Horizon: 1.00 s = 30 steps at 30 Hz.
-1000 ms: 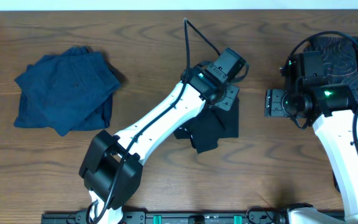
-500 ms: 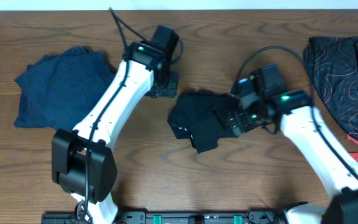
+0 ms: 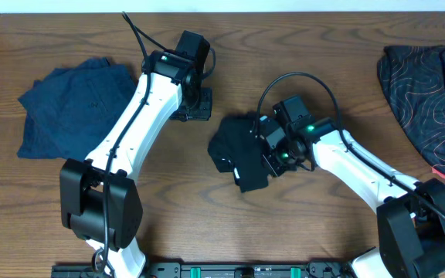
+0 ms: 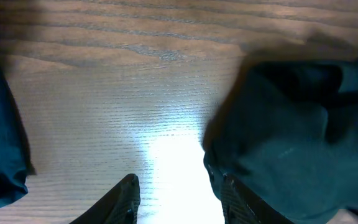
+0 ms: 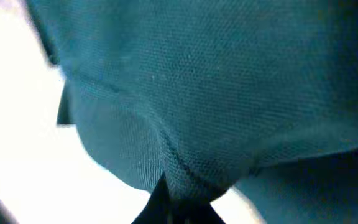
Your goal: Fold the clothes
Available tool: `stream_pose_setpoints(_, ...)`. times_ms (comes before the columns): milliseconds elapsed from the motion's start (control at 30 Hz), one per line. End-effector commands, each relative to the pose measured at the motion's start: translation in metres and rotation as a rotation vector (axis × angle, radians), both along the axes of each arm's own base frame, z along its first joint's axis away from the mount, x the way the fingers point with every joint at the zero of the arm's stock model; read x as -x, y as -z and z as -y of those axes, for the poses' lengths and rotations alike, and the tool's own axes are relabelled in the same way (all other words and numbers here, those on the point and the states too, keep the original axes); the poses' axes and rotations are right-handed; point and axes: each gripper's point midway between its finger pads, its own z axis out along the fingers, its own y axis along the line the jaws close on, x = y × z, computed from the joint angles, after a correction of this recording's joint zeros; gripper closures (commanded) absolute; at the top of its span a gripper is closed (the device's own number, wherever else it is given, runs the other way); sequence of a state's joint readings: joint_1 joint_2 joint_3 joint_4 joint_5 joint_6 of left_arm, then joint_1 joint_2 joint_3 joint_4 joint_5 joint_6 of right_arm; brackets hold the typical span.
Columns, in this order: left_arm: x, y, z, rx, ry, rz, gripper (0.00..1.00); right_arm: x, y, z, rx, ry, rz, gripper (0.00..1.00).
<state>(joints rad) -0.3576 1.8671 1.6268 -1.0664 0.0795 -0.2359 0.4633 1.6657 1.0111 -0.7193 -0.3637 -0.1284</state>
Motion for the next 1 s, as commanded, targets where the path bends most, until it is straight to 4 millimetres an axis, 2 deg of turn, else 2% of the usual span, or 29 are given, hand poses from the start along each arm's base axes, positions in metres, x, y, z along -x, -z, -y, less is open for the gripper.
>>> stream_pose_setpoints(0, 0.002, -0.001, -0.001, 0.006, -0.008, -0.003, 0.55, -0.016, -0.056, -0.015, -0.121, -0.008, 0.080, 0.99)
stream_pose_setpoints(100, 0.002, -0.001, -0.001, 0.005, -0.007, -0.004, 0.55, -0.057, -0.103, 0.009, -0.086, 0.129, 0.245, 0.99)
stream_pose_setpoints(133, 0.002, -0.001, -0.001, 0.005, -0.008, -0.006, 0.55, -0.073, -0.118, 0.024, -0.055, 0.198, 0.314, 0.99)
stream_pose_setpoints(233, 0.005, -0.001, -0.002, 0.002, -0.008, -0.014, 0.55, -0.096, -0.130, 0.054, 0.007, 0.291, 0.397, 0.99)
stream_pose_setpoints(333, 0.007, 0.000, -0.003, -0.002, -0.008, -0.025, 0.55, -0.099, -0.116, 0.073, 0.045, 0.334, 0.353, 0.98)
stream_pose_setpoints(400, 0.008, 0.000, -0.004, -0.004, -0.008, -0.029, 0.55, -0.099, -0.098, 0.083, 0.085, 0.355, 0.300, 0.96)
stream_pose_setpoints(700, 0.012, 0.001, -0.003, -0.010, 0.007, -0.041, 0.55, -0.089, -0.017, 0.099, 0.225, 0.356, 0.063, 0.90)
stream_pose_setpoints(767, 0.014, 0.001, 0.000, -0.014, 0.036, -0.044, 0.55, -0.092, 0.000, 0.118, 0.331, 0.436, 0.049, 0.89)
stream_pose_setpoints(833, 0.017, 0.001, 0.003, -0.018, 0.055, -0.048, 0.55, -0.096, 0.006, 0.148, 0.477, 0.590, 0.073, 0.87)
stream_pose_setpoints(900, 0.020, 0.001, 0.006, -0.023, 0.089, -0.051, 0.55, -0.100, 0.003, 0.177, 0.600, 0.740, 0.122, 0.83)
stream_pose_setpoints(967, 0.023, 0.001, 0.011, -0.025, 0.113, -0.053, 0.55, -0.106, -0.004, 0.192, 0.637, 0.817, 0.165, 0.79)
